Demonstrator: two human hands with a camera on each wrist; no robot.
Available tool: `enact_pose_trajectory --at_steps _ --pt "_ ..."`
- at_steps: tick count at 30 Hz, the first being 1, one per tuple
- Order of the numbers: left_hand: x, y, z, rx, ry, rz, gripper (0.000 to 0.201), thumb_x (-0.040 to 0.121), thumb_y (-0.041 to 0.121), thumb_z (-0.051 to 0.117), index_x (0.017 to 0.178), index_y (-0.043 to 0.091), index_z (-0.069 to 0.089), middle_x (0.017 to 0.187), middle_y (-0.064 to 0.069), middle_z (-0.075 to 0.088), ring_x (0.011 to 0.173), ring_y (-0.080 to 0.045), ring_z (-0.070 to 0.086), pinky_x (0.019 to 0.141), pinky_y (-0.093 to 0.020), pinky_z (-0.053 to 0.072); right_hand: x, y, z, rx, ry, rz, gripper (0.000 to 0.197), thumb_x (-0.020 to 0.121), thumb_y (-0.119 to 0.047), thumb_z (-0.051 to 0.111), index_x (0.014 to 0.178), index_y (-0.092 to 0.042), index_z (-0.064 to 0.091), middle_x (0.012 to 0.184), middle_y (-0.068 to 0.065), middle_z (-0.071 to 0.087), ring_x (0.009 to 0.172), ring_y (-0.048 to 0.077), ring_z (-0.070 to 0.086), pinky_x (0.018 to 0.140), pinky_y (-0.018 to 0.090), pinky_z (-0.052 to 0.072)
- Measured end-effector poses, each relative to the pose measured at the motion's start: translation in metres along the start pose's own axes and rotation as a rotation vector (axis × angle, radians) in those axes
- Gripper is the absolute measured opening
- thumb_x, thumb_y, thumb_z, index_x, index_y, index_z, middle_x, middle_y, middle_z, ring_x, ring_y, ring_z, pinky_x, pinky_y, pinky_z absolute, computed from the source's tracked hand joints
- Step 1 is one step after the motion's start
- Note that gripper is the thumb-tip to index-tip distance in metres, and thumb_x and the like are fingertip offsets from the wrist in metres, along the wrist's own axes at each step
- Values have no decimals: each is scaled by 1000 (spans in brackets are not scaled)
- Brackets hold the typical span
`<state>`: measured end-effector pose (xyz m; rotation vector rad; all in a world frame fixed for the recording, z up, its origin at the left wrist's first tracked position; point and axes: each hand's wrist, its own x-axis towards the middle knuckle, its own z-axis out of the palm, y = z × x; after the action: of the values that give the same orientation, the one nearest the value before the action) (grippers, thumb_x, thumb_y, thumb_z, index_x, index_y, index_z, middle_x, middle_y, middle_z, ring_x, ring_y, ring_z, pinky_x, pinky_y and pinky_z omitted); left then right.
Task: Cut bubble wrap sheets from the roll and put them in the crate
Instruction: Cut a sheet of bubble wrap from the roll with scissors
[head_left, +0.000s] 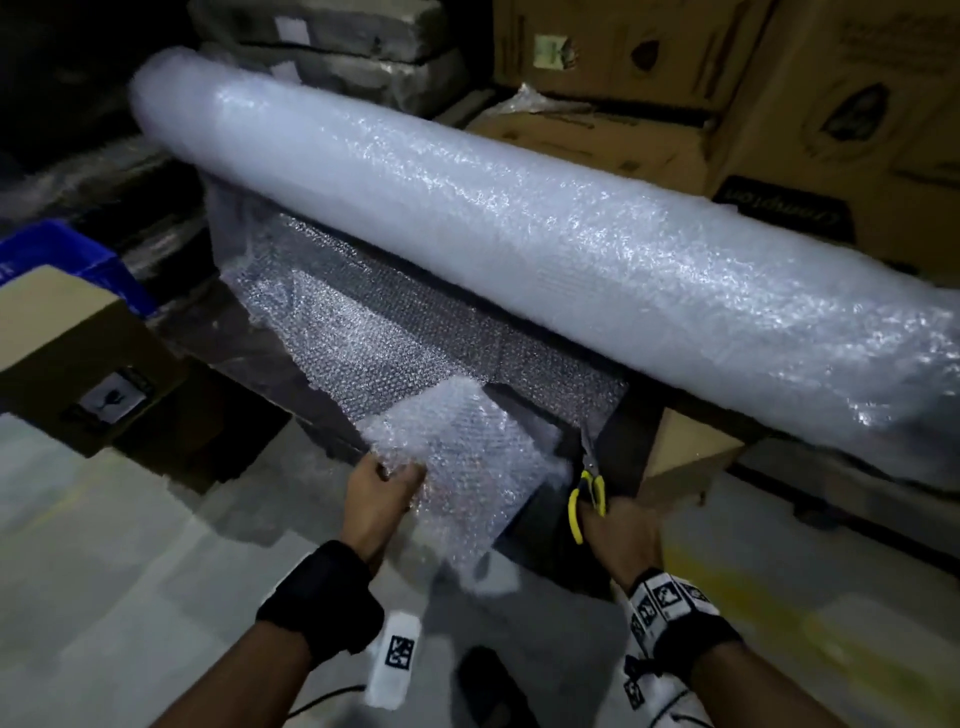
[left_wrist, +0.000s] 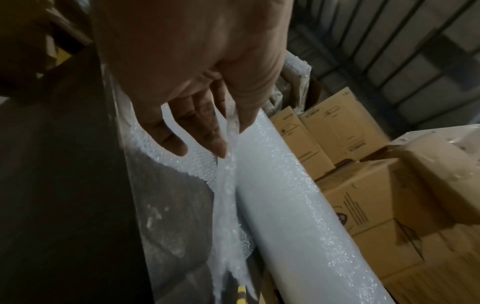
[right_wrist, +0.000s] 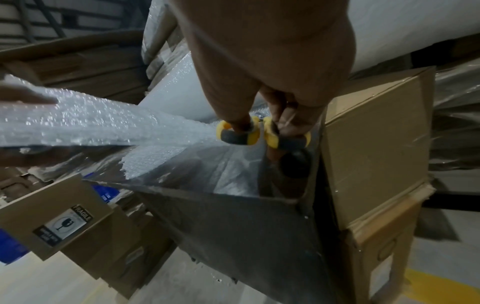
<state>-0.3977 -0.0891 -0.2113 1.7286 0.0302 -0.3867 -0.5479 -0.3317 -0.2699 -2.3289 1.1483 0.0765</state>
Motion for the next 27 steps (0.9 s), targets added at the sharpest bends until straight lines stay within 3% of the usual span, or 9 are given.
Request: enact_pose_trajectory --at_steps 2,4,7,11,14,18,25,27 --pt "-2 9 -15 -23 7 63 36 75 25 81 101 5 66 93 -18 73 79 -22 63 74 -45 54 -14 -8 6 -30 33 -22 48 92 -50 58 80 -5 70 82 22 70 83 40 67 68 37 47" --pt "-2 18 -30 -59 1 117 22 85 11 78 104 7 67 93 -12 74 80 -18 65 73 -37 55 -32 -16 7 -102 33 -16 43 92 -50 59 94 -8 71 97 20 70 94 38 66 74 38 47" --pt "3 36 -46 -101 0 160 21 90 5 71 110 1 64 95 -11 73 77 -10 68 66 -27 57 -46 -29 9 -222 12 -5 45 96 -50 55 108 -9 67 112 16 65 107 34 63 83 37 47" --pt "22 56 -57 -152 -43 155 32 86 18 77 112 4 65 107 -21 71 96 -29 67 86 -48 56 -48 -41 8 -285 24 10 44 98 -50 52 118 -13 64 122 11 61 114 31 61 91 35 46" --pt "48 65 -64 -147 -99 124 40 79 29 80 110 8 65 106 -19 72 101 -35 69 91 -59 54 -43 -49 7 -310 13 18 42 98 -47 53 126 -17 60 121 11 58 113 32 62 88 34 47" --pt "96 74 -71 -134 -190 108 18 89 19 75 96 18 58 100 -15 70 88 -25 65 80 -49 54 -40 -65 17 -309 20 66 42 96 -46 55 128 -21 58 118 13 50 106 36 63 87 38 48" --pt "159 68 -86 -159 -377 49 34 81 35 80 100 17 59 91 -3 70 81 -18 67 64 -33 52 -49 -90 30 -328 56 203 38 92 -39 62 122 -17 62 113 16 57 103 39 63 82 40 48" --pt "164 69 -87 -201 -399 17 24 87 24 76 98 16 57 82 4 71 73 -12 68 56 -28 52 -55 -104 31 -338 153 203 29 92 -31 64 112 -12 67 104 18 60 95 40 64 76 43 50"
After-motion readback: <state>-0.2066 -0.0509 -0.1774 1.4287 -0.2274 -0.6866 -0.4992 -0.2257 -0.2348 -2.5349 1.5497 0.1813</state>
